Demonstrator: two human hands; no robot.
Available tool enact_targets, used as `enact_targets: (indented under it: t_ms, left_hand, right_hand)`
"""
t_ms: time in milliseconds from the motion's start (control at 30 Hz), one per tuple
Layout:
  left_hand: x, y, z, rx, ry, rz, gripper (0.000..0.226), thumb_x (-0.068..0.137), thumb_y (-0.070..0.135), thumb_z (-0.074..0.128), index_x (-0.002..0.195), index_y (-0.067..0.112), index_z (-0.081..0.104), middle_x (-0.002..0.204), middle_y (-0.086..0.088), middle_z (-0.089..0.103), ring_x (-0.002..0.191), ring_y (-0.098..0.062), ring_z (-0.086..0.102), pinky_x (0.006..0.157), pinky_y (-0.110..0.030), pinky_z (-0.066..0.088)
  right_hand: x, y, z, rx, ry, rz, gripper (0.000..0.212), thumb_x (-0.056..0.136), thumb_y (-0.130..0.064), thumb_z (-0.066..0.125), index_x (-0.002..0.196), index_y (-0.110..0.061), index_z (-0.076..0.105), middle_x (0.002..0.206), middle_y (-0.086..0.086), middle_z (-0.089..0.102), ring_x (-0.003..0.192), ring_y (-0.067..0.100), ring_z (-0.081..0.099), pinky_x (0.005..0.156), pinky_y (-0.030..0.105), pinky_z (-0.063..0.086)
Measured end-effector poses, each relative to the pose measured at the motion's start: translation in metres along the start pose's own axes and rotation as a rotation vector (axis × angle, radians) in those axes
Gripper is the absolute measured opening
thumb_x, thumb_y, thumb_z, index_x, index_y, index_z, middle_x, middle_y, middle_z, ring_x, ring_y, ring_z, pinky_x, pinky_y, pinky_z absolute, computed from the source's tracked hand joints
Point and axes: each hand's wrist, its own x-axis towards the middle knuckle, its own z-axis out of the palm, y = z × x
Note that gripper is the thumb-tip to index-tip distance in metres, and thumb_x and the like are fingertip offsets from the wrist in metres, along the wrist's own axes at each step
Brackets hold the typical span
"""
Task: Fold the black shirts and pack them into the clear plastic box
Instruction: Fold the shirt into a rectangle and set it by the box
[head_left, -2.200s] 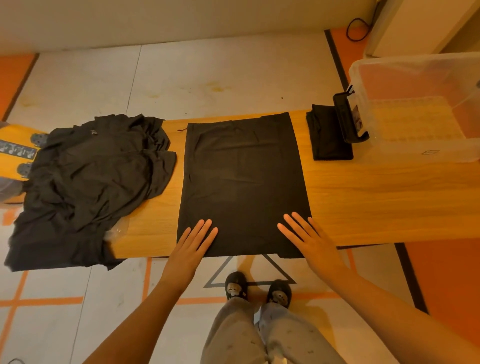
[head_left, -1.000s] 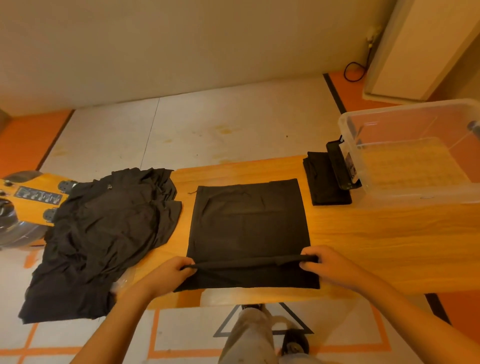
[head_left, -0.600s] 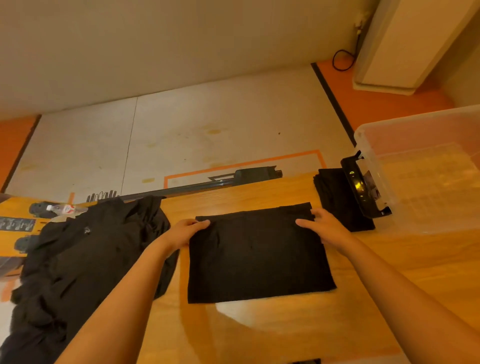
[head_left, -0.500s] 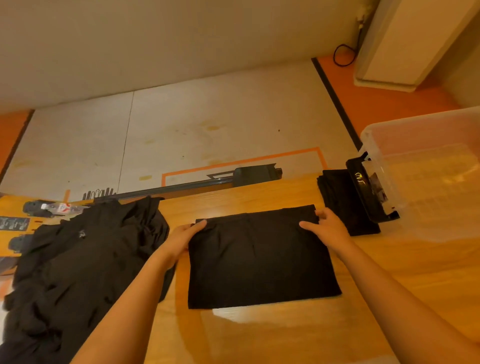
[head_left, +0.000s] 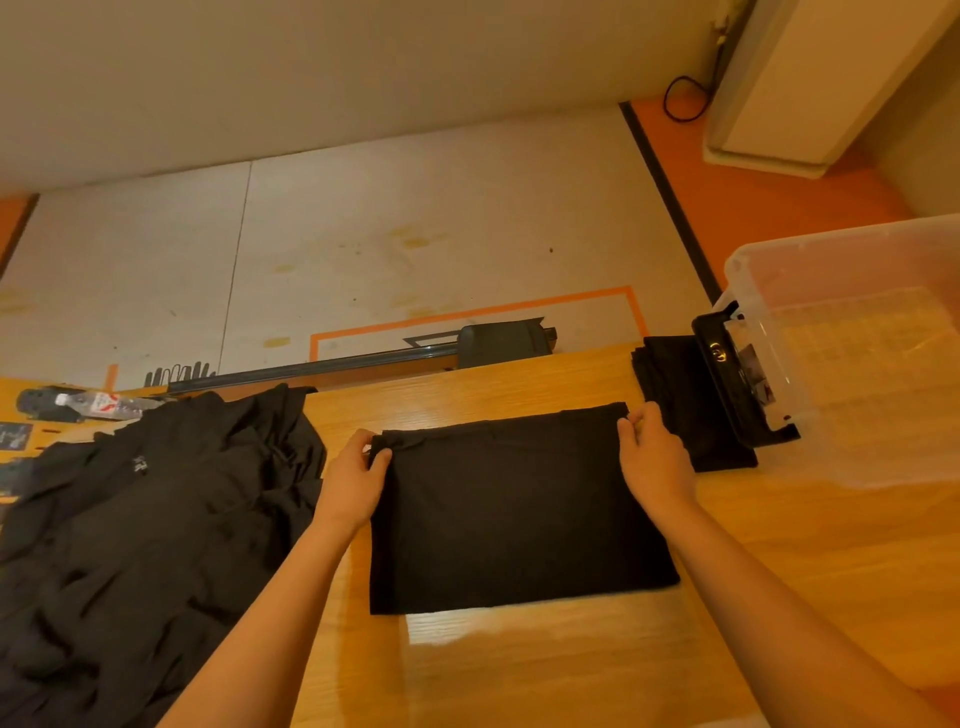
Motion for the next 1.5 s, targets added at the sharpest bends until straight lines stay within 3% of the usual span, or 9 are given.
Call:
enact_targets:
  t_ms: [67,133,267,433,733,1100,1233,1400,1500]
  left_hand:
    - [-0.009,0.005,0.000,0.018,0.097,0.041,0.034,0.099,0.027,0.052,0.130,0.015,0.046,0.115,-0.008,0.063,0.095,-0.023,0.063,0.071,-0.033,0.051]
    - [-0.025,0.010,0.000,0.030,0.242,0.119,0.043,0.098,0.029,0.053,0.137,0.015,0.042,0.124,-0.005,0.057,0.108,-0.021,0.059,0.084,-0.035,0.050]
    - [-0.069,0.015,0.030,0.134,0.364,0.279,0.054,0.099,0.032,0.048,0.146,0.009,0.035,0.152,-0.009,0.036,0.141,-0.024,0.031,0.115,-0.041,0.028]
    - [-0.090,0.005,0.097,0.501,0.117,0.549,0.059,0.101,0.041,0.028,0.154,0.018,0.017,0.162,-0.002,0.010,0.150,-0.016,0.004,0.121,-0.038,0.006]
    - [-0.069,-0.024,0.094,0.592,0.252,0.314,0.066,0.097,0.058,0.021,0.154,0.025,0.016,0.163,-0.001,0.007,0.150,-0.017,-0.002,0.120,-0.040,0.004]
    - [-0.068,-0.027,0.091,0.525,0.319,0.247,0.077,0.092,0.068,0.006,0.154,0.023,0.010,0.162,-0.002,0.003,0.150,-0.018,-0.006,0.121,-0.039,0.000]
    - [-0.093,-0.009,0.095,0.435,0.351,0.317,0.066,0.098,0.050,0.015,0.154,0.016,0.008,0.162,-0.002,0.003,0.150,-0.016,-0.005,0.121,-0.040,0.002]
    - [-0.125,-0.008,0.136,0.453,0.220,0.420,0.057,0.100,0.035,0.023,0.153,0.015,0.018,0.162,-0.004,0.013,0.150,-0.017,0.005,0.117,-0.042,0.012]
    - [-0.122,-0.023,0.137,0.550,0.207,0.412,0.057,0.100,0.040,0.023,0.152,0.016,0.024,0.161,-0.003,0.018,0.150,-0.016,0.008,0.117,-0.043,0.014]
  right_hand:
    - [-0.007,-0.008,-0.004,-0.003,0.027,-0.048,0.029,0.100,-0.029,0.045,0.127,-0.017,0.044,0.104,0.007,0.064,0.090,0.023,0.064,0.072,0.038,0.055]
    - [-0.018,-0.015,-0.006,0.006,0.072,-0.182,0.041,0.099,-0.026,0.050,0.138,-0.015,0.042,0.133,0.006,0.053,0.120,0.021,0.054,0.092,0.034,0.049]
    - [-0.052,-0.031,0.010,-0.170,0.054,-0.453,0.051,0.099,-0.029,0.047,0.147,-0.017,0.036,0.156,0.003,0.027,0.147,0.019,0.016,0.118,0.034,0.016]
    - [-0.080,-0.026,0.069,-0.516,-0.141,-0.697,0.056,0.094,-0.040,0.026,0.145,-0.019,0.038,0.154,0.006,0.034,0.145,0.025,0.020,0.114,0.045,0.016]
    - [-0.047,0.014,0.076,-0.533,-0.009,-0.521,0.058,0.096,-0.049,0.021,0.149,-0.026,0.029,0.157,0.004,0.025,0.146,0.024,0.018,0.115,0.046,0.013]
    - [-0.029,0.050,0.046,-0.518,0.060,-0.377,0.064,0.093,-0.051,0.005,0.149,-0.023,0.017,0.159,0.006,0.016,0.148,0.023,0.006,0.119,0.042,0.008]
    - [-0.063,0.025,0.045,-0.436,0.185,-0.447,0.059,0.096,-0.043,0.018,0.148,-0.017,0.027,0.156,0.007,0.024,0.146,0.024,0.018,0.116,0.044,0.015]
    - [-0.120,0.009,0.097,-0.449,0.042,-0.734,0.056,0.090,-0.034,0.051,0.140,-0.013,0.042,0.151,0.008,0.029,0.141,0.023,0.029,0.117,0.047,0.024]
    - [-0.117,0.022,0.107,-0.482,-0.006,-0.697,0.055,0.093,-0.037,0.035,0.143,-0.015,0.041,0.154,0.006,0.030,0.144,0.021,0.024,0.116,0.048,0.019]
